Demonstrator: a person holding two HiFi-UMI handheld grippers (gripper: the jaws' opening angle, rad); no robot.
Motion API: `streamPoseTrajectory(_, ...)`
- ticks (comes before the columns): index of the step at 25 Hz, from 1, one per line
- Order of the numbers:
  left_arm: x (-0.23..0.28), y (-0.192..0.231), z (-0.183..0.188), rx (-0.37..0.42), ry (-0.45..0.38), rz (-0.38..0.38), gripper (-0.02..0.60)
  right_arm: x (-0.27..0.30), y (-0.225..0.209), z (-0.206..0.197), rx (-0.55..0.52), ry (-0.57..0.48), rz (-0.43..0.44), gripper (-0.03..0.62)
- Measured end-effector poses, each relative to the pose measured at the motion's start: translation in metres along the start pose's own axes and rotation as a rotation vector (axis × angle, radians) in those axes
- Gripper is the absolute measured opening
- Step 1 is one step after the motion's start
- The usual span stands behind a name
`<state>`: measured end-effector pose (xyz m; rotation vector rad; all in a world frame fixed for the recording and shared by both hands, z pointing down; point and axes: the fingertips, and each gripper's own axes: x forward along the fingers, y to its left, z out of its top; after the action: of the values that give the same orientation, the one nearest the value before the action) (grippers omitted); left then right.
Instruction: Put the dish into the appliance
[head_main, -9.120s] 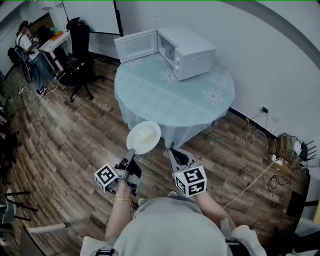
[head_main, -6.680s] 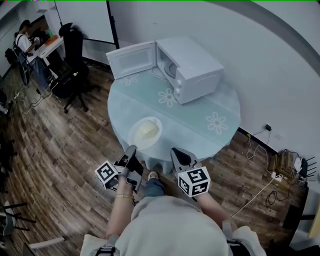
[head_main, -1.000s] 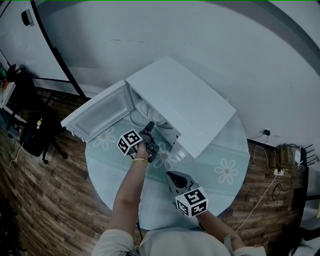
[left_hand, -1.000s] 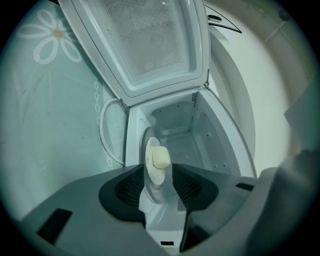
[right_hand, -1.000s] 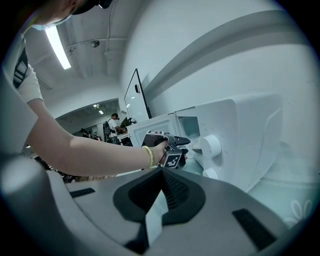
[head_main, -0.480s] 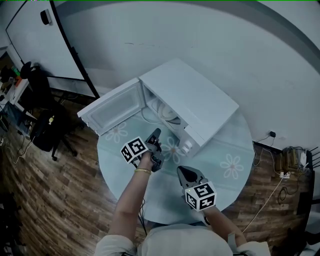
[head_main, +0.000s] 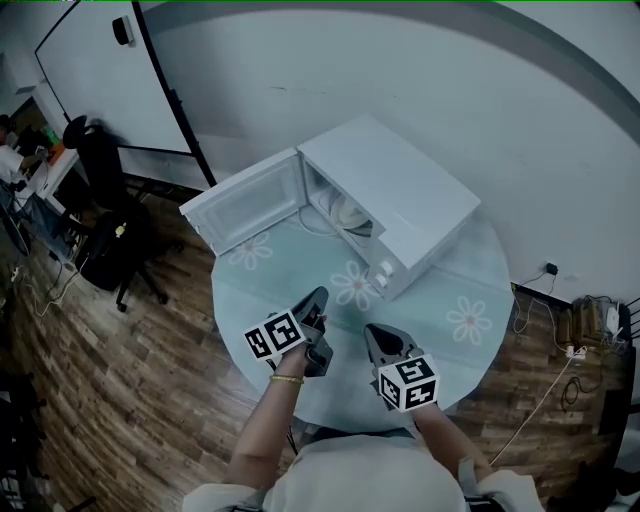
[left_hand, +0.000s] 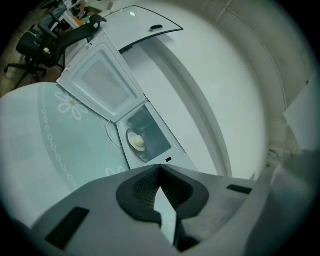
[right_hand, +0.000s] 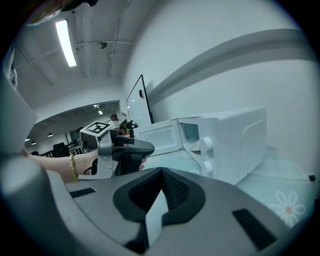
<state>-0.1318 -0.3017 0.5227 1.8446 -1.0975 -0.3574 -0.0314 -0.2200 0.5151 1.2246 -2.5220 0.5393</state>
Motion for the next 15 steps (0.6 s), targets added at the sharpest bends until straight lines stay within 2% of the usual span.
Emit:
streamPoseTrajectory(3, -0.026, -0.007, -0.013, 0.053, 0.012, 0.012, 0.012, -0.006, 0.008, -0.004, -0.004, 0.003, 0.009, 0.005)
streamPoseTrajectory(7, -0.053, -0.010, -0.029, 0.084, 0.022, 0.029, 0.012, -0.013, 0.018, -0.007, -0.011, 0.000, 0.025, 0.005)
streamPoseTrajectory(15, -0.098, -0.002, -0.055, 0.167, 0.045, 0.113, 0.012, -0.027, 0.042, -0.010, -0.032, -0.010, 0.072, 0.005)
